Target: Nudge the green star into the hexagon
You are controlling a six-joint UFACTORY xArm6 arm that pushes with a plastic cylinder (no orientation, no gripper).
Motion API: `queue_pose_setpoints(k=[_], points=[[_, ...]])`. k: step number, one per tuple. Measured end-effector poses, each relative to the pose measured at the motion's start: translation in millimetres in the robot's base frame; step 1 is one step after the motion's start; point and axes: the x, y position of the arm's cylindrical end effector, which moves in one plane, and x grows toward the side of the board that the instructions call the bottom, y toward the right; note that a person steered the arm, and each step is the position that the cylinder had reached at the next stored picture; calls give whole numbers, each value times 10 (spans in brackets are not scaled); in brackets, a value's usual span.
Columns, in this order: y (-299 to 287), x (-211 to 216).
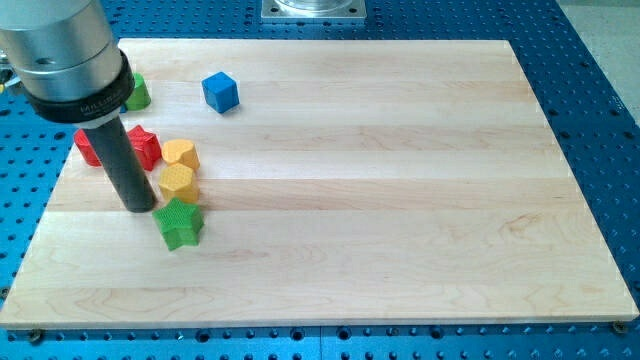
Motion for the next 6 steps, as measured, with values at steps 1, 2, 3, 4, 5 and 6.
queue_pose_setpoints(k=[1,2,3,4,5,6], points=[[1,-18],[165,-17],[163,-19],[-119,13],[-340,590],[30,865]])
